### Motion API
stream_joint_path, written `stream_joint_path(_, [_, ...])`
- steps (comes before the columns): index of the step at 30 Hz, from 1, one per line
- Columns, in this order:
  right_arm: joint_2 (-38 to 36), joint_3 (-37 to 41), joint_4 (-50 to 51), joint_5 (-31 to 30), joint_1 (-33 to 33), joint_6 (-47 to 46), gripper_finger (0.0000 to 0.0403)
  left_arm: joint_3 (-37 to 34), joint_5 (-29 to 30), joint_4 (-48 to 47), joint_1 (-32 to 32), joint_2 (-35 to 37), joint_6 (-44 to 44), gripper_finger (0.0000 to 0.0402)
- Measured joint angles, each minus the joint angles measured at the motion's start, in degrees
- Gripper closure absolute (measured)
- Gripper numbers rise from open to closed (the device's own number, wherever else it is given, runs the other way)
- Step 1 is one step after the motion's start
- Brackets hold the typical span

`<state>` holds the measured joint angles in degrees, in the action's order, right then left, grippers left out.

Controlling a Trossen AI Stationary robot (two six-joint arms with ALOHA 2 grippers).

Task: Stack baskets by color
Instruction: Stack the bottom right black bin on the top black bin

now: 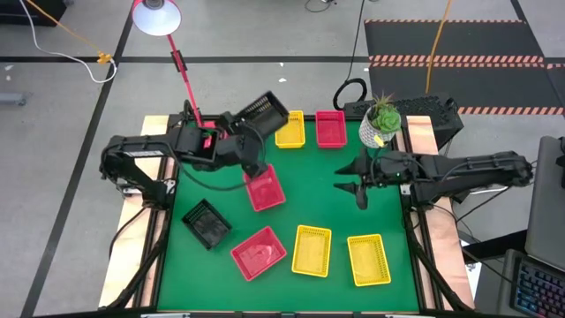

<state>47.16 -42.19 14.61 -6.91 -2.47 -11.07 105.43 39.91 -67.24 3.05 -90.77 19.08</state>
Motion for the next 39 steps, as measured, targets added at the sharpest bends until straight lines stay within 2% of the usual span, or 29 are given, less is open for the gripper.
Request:
stream_joint_path(3, [0.0, 2.6, -2.4, -3.2, -1.8, 0.5, 0.0213, 0.0, 2.3, 0.1, -1.4, 0.0, 3.5, 0.0388])
stream_joint_path(10, [0.0, 7.7, -7.1, -8.2, -4.3, 2.8, 0.0213, -0.1, 2.8, 0.5, -5.6, -1.3, 12.2, 0.0386])
stream_joint_path(17, [0.0, 10.7, -11.6, -8.3, -4.8, 4.3, 0.0213, 0.0, 3.0, 2.3, -9.3, -3.5, 15.9, 0.0394])
stream_joint_path(27, [0.0, 10.8, -13.5, -8.3, -4.8, 6.9, 0.0213, 0.0, 4.0, 4.3, -13.3, -4.7, 20.9, 0.0394])
stream_joint_path(34, [0.0, 10.8, -13.5, -8.3, -4.8, 7.3, 0.0213, 0.0, 8.1, -0.5, -14.0, -5.6, 24.8, 0.0394])
stream_joint_path(39, [0.0, 10.8, -13.5, -8.3, -4.8, 7.3, 0.0213, 0.0, 8.3, -4.6, -14.1, -8.2, 28.3, 0.0391])
